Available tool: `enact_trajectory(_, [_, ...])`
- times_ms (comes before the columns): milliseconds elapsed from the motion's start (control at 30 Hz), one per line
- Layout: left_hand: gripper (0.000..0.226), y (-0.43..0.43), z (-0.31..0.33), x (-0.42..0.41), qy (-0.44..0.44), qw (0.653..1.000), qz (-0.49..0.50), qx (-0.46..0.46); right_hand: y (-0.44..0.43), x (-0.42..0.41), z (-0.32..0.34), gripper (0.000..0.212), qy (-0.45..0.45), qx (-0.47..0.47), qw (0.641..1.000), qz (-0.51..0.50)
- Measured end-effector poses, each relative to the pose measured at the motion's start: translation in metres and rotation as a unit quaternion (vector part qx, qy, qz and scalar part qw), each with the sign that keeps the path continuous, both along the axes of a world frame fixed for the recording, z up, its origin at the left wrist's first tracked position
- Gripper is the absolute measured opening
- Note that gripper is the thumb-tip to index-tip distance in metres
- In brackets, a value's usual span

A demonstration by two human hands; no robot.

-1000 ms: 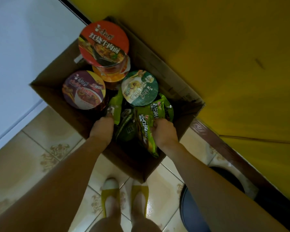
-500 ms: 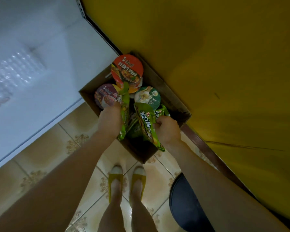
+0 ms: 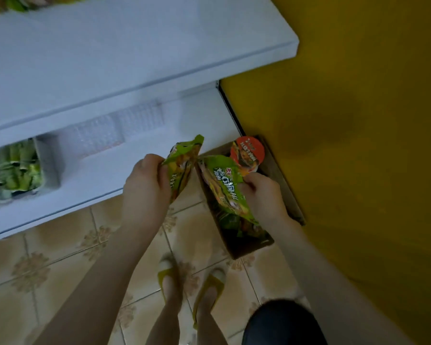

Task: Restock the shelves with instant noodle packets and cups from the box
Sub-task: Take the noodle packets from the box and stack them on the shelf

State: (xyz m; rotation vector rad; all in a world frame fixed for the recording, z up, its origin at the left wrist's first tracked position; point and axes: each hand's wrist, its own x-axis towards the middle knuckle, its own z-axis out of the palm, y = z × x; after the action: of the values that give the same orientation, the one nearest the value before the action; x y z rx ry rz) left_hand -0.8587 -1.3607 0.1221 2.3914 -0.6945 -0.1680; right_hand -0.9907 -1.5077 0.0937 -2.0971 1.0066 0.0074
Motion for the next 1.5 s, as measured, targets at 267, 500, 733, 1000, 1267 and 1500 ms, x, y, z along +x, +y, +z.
enact_trajectory(267, [0.019, 0.081, 0.065, 0.059, -0.043, 0.983, 0.163, -0.066, 0.037, 0.097, 0.053, 0.015, -0.082, -0.074, 0.984, 0.140])
enact_trajectory(500, [0.023, 0.143, 0.097, 0.120, -0.063, 0.959, 0.260, -0.098, 0.092, 0.202, 0.097, 0.015, -0.175, -0.093, 0.963, 0.183])
enact_trajectory(733, [0.023, 0.198, 0.129, 0.174, -0.082, 0.942, 0.307, -0.110, 0.134, 0.301, 0.131, 0.016, -0.255, -0.118, 0.938, 0.205])
enact_trajectory(1000, [0.025, 0.215, 0.147, 0.220, -0.108, 0.919, 0.356, -0.128, 0.142, 0.408, 0.174, 0.024, -0.262, -0.210, 0.893, 0.298])
enact_trajectory(1267, [0.042, 0.197, 0.145, 0.229, -0.106, 0.895, 0.409, -0.141, 0.134, 0.467, 0.165, 0.026, -0.153, -0.268, 0.864, 0.398])
enact_trajectory(1500, [0.039, 0.185, 0.136, 0.227, -0.083, 0.888, 0.433, -0.128, 0.116, 0.487, 0.155, 0.052, -0.040, -0.248, 0.840, 0.480])
